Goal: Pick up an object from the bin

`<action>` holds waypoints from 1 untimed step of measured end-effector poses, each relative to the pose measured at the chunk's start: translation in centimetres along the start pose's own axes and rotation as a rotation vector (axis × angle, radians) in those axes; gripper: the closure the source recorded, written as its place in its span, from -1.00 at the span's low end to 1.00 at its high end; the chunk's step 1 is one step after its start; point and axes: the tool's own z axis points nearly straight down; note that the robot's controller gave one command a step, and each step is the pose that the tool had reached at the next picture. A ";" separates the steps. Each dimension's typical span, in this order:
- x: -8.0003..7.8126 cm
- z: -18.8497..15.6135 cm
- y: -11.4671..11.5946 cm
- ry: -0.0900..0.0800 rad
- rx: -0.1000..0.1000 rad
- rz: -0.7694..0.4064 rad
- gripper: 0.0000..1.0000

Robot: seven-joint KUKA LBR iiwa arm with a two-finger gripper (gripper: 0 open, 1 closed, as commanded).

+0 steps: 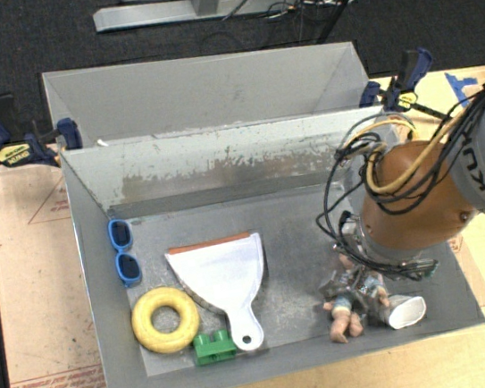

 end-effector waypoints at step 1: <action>0.0 0.0 0.0 0.000 0.000 0.000 1.00</action>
Offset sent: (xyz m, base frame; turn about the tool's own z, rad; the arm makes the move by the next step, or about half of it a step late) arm 0.0000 0.0000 0.0000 0.0000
